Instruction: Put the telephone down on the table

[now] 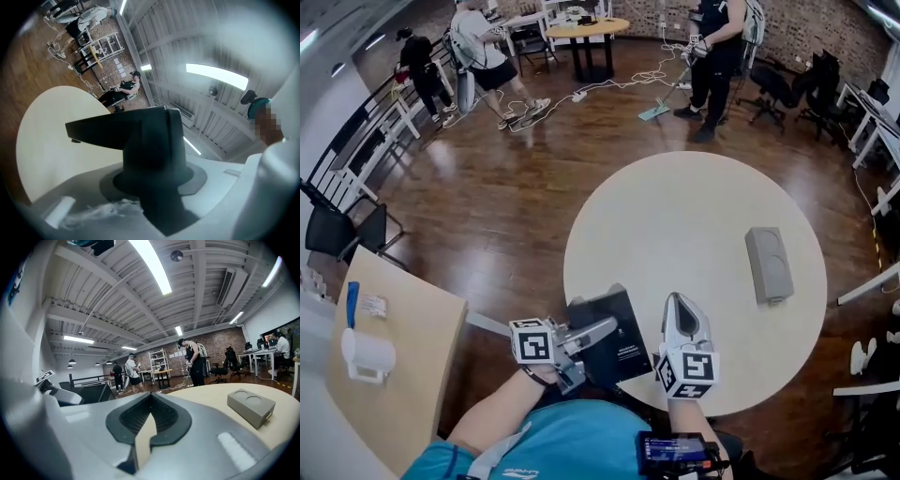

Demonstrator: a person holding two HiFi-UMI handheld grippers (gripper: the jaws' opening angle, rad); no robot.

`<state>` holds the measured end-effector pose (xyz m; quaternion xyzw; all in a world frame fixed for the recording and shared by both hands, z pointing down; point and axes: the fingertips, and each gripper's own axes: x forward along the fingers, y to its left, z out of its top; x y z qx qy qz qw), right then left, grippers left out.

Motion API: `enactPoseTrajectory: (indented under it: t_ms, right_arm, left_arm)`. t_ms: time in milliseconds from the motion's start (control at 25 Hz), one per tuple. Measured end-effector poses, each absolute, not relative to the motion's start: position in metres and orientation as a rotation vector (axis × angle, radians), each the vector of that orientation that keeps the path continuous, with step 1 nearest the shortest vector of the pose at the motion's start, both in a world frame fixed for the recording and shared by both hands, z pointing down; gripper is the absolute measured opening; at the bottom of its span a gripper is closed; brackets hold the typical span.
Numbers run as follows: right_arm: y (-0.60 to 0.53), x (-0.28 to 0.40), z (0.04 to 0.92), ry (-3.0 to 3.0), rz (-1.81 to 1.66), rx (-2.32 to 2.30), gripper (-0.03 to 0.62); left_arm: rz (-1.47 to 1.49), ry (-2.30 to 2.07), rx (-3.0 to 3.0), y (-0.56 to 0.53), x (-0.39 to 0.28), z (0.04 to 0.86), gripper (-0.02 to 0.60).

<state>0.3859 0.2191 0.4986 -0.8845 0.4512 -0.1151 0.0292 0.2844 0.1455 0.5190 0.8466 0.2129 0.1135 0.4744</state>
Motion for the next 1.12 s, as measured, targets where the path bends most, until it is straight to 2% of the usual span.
enactPoseTrajectory:
  t_ms: [520,1120]
  right_arm:
    - [0.130,0.336,0.500,1.516,-0.381,-2.730,-0.008]
    - [-0.058,0.207,0.493,1.799,-0.387,-2.708,-0.008]
  left_arm:
    - [0.175,0.472,2.051,0.064,0.236,0.514,0.176]
    - [0.031,0.303,2.022,-0.112,0.095,0.527,0.175]
